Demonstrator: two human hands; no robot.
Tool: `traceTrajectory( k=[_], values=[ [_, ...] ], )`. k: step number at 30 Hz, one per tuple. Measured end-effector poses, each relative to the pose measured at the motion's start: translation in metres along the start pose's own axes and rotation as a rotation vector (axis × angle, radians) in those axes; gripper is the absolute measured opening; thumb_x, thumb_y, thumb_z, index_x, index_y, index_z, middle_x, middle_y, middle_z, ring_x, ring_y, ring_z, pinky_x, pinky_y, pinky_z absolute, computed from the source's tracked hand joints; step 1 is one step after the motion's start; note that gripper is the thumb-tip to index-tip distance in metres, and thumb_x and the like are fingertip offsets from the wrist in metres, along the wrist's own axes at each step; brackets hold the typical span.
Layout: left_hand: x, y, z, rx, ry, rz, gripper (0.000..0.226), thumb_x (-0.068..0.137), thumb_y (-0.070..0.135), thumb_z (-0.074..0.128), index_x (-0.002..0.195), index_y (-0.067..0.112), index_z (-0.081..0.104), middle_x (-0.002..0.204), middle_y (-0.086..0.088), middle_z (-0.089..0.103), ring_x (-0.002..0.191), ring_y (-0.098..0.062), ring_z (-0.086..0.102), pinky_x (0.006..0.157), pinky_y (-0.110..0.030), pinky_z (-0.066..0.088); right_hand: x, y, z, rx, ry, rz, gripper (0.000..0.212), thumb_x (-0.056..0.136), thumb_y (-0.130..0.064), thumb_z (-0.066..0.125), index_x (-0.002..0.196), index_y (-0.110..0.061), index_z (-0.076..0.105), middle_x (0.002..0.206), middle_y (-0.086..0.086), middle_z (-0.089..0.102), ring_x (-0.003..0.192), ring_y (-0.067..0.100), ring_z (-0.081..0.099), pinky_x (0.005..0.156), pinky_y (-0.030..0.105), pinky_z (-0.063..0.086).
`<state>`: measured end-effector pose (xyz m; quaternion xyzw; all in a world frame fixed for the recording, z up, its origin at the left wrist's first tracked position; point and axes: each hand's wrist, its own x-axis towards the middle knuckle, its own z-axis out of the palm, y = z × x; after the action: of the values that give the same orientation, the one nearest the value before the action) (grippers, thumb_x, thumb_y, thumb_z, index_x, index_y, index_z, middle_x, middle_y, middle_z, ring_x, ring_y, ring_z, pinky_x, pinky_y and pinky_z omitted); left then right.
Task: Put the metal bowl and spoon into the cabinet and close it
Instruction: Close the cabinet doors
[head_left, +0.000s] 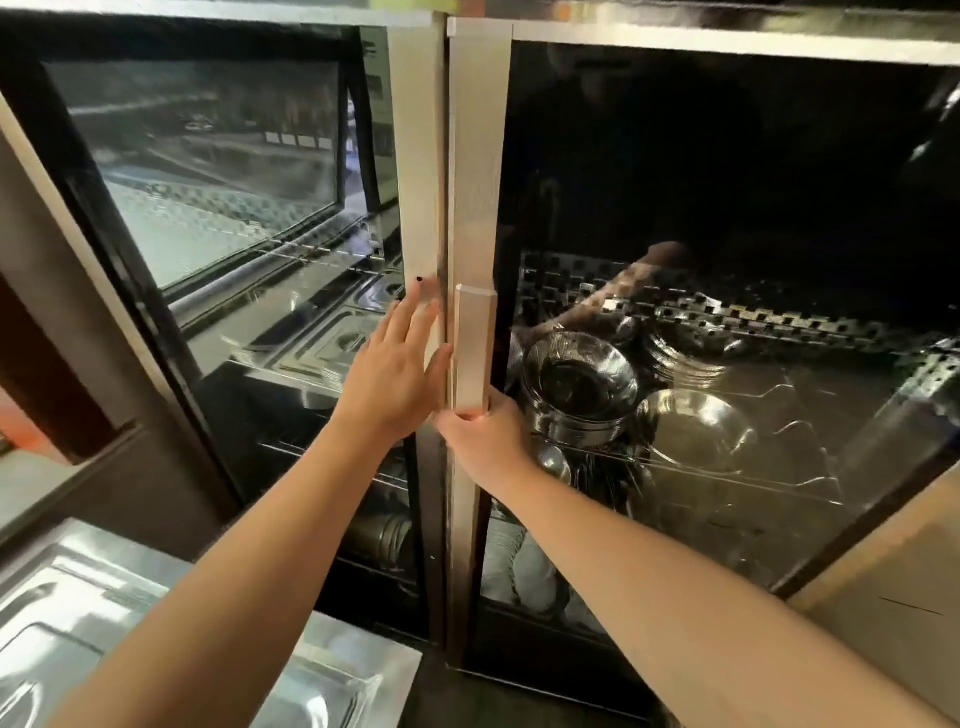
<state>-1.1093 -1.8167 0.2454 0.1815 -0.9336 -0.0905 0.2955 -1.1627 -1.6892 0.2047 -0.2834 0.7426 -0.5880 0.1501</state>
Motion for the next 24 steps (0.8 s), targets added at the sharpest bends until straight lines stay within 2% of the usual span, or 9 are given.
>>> traceTrajectory(
  k=[3, 6, 9, 15, 17, 20, 24],
  values=[
    [-0.002, 0.001, 0.004, 0.027, 0.017, 0.009, 0.058, 0.106, 0.04, 0.037, 0.158, 0.024, 0.018, 0.169, 0.002, 0.006, 0.15, -0.028, 0.028, 0.11, -0.053, 0.043, 0.006, 0.015, 0.001, 0.028, -0.025, 0.045, 0.011, 0.085, -0.029, 0.078, 0.082, -0.025, 0.069, 0.058, -0.013, 0.064, 0.059, 0.006, 0.063, 0.06, 0.029, 0.053],
    [-0.002, 0.0, 0.006, 0.049, 0.018, 0.01, 0.061, 0.104, 0.035, 0.041, 0.159, 0.025, 0.016, 0.169, 0.001, 0.007, 0.152, -0.028, 0.022, 0.11, -0.055, 0.043, 0.011, 0.027, 0.003, -0.028, -0.034, 0.099, 0.013, 0.085, -0.032, 0.077, 0.092, -0.025, 0.07, 0.075, -0.006, 0.07, 0.076, 0.015, 0.071, 0.072, 0.035, 0.06],
    [-0.002, -0.002, 0.007, 0.081, 0.01, 0.015, 0.065, 0.1, 0.036, 0.042, 0.159, 0.026, 0.015, 0.169, 0.001, 0.007, 0.152, -0.028, 0.02, 0.112, -0.055, 0.04, 0.016, 0.033, 0.006, -0.067, -0.014, 0.115, 0.01, 0.083, -0.031, 0.074, 0.09, -0.028, 0.067, 0.078, -0.007, 0.07, 0.074, 0.015, 0.07, 0.064, 0.03, 0.058],
    [-0.005, -0.007, 0.007, 0.183, -0.019, 0.019, 0.074, 0.097, 0.04, 0.049, 0.16, 0.024, 0.014, 0.169, -0.002, 0.002, 0.153, -0.029, 0.015, 0.119, -0.054, 0.03, 0.03, 0.033, 0.011, -0.059, 0.088, 0.091, 0.003, 0.078, -0.028, 0.071, 0.08, -0.025, 0.069, 0.063, -0.006, 0.069, 0.058, 0.012, 0.068, 0.049, 0.024, 0.052],
    [-0.005, -0.007, 0.007, 0.211, -0.023, 0.031, 0.076, 0.096, 0.044, 0.049, 0.16, 0.024, 0.013, 0.169, -0.004, 0.001, 0.153, -0.03, 0.016, 0.119, -0.054, 0.028, 0.032, 0.035, 0.012, -0.037, 0.099, 0.079, 0.006, 0.078, -0.027, 0.07, 0.082, -0.023, 0.07, 0.065, -0.004, 0.071, 0.06, 0.013, 0.07, 0.052, 0.026, 0.056],
    [-0.004, -0.007, 0.006, 0.249, -0.022, 0.035, 0.078, 0.095, 0.048, 0.049, 0.159, 0.022, 0.014, 0.169, -0.006, 0.004, 0.151, -0.032, 0.021, 0.118, -0.054, 0.03, 0.032, 0.039, 0.015, -0.007, 0.114, 0.075, 0.015, 0.073, -0.036, 0.069, 0.086, -0.027, 0.069, 0.071, -0.005, 0.073, 0.067, 0.012, 0.072, 0.06, 0.029, 0.061],
    [-0.002, -0.009, 0.004, 0.264, -0.027, 0.037, 0.079, 0.093, 0.051, 0.052, 0.158, 0.022, 0.019, 0.168, -0.009, 0.01, 0.148, -0.034, 0.029, 0.116, -0.054, 0.034, 0.031, 0.04, 0.013, -0.036, 0.103, 0.024, 0.01, 0.078, -0.039, 0.07, 0.086, -0.034, 0.065, 0.077, -0.013, 0.074, 0.071, 0.003, 0.07, 0.059, 0.018, 0.054]
  ],
)
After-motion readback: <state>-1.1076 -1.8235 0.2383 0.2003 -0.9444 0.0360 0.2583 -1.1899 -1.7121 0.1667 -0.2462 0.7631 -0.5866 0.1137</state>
